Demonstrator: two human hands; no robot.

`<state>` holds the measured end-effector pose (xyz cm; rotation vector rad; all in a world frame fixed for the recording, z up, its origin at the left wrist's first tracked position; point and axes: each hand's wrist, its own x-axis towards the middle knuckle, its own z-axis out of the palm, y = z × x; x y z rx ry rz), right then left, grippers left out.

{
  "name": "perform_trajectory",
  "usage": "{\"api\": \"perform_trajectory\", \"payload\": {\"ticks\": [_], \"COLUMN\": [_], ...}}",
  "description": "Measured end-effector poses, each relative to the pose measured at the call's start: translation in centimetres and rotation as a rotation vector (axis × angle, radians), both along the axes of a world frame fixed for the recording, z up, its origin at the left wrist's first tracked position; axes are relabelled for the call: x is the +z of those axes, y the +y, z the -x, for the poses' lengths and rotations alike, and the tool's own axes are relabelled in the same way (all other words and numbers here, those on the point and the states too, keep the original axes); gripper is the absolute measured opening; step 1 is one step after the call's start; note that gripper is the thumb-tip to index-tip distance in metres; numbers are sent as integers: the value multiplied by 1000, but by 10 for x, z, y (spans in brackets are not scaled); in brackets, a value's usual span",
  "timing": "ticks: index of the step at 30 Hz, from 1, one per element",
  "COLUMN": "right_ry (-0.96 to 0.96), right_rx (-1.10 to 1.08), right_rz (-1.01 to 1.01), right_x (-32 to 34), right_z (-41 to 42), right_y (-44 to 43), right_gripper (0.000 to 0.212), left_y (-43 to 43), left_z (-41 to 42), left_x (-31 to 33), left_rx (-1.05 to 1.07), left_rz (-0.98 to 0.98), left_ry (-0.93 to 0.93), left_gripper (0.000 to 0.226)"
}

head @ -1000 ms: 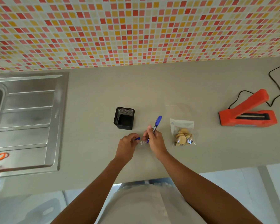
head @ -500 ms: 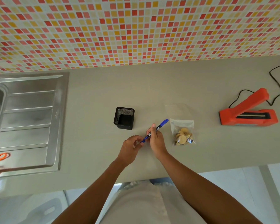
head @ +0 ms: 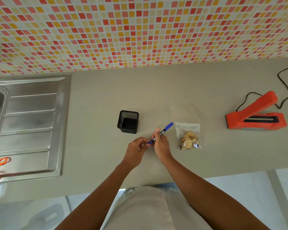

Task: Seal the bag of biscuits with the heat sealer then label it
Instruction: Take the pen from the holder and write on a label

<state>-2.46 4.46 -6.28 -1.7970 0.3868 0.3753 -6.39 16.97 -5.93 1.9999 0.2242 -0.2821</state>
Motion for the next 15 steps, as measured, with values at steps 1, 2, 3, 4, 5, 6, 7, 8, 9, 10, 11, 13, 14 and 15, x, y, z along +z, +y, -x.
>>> {"api": "perform_trajectory", "payload": {"ticks": [1, 2, 3, 4, 5, 6, 7, 8, 9, 10, 11, 13, 14, 15], "right_ry": [6, 16, 28, 40, 51, 60, 67, 69, 69, 72, 76, 84, 82, 73], "right_rx": [-5, -5, -2, 2, 7, 9, 8, 4, -4, -18, -31, -38, -35, -32], "right_rz": [0, -3, -7, -6, -4, -4, -13, -25, -36, -42, -42, -46, -40, -34], "right_x": [-1, -1, -1, -2, -2, -2, -1, -1, -2, -2, -3, -5, -5, -6], "right_z": [0, 0, 0, 1, 1, 2, 3, 4, 4, 4, 3, 2, 3, 4], "right_y": [0, -1, -1, 0, 0, 0, 0, 0, 0, 0, 0, 0, 0, 0], "right_gripper": [52, 52, 53, 55, 58, 59, 59, 58, 56, 54, 52, 52, 52, 52], "left_y": [-1, -2, -3, -4, -4, -4, -5, -5, -5, -5, -5, -6, -7, -9], "left_z": [-1, -2, -3, -4, -6, -7, -9, -11, -13, -15, -16, -16, -15, -13], "left_x": [1, 3, 5, 6, 8, 9, 9, 9, 9, 9, 8, 7, 7, 7], "left_rx": [3, 11, 26, 46, 67, 85, 99, 108, 111, 107, 95, 72, 69, 73], "left_rz": [1, 5, 15, 26, 34, 43, 56, 73, 90, 104, 107, 100, 109, 123], "left_ry": [-6, -10, -11, -7, -4, -1, 6, 15, 26, 38, 52, 78, 89, 102], "left_gripper": [7, 7, 7, 8, 9, 11, 11, 12, 12, 12, 13, 14, 15, 16]}}
